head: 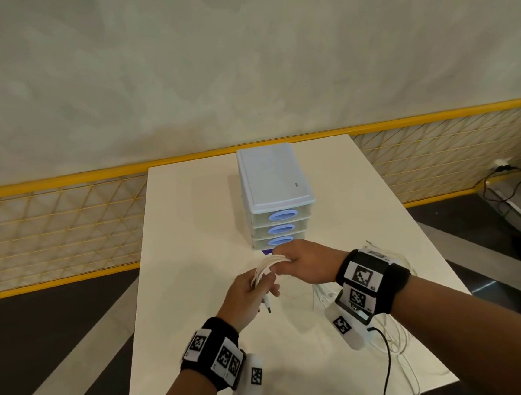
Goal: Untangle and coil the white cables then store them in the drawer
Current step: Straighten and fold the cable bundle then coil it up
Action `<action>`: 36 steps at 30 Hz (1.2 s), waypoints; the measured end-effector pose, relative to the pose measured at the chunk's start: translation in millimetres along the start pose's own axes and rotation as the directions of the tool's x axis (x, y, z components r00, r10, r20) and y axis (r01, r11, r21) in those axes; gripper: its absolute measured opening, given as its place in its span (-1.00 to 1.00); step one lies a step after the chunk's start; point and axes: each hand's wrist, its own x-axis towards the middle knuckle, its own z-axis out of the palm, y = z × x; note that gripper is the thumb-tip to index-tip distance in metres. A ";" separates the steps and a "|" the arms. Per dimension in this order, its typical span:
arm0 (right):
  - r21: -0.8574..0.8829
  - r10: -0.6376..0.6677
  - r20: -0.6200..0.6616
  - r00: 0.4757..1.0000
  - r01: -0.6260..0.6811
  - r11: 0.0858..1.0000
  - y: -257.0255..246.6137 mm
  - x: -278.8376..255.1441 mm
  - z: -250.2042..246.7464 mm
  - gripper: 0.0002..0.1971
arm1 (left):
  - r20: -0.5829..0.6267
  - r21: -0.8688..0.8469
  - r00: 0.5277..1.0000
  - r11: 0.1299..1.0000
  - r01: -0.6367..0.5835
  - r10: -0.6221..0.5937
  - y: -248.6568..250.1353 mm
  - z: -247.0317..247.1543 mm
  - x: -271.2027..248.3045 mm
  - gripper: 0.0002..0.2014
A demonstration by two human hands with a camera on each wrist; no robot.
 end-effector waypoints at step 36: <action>0.320 0.192 -0.470 0.861 -0.036 0.947 -21.6 22.8 17.5 -0.51 | -0.017 0.034 0.997 0.997 -0.072 0.072 18.1 28.0 13.1 -0.85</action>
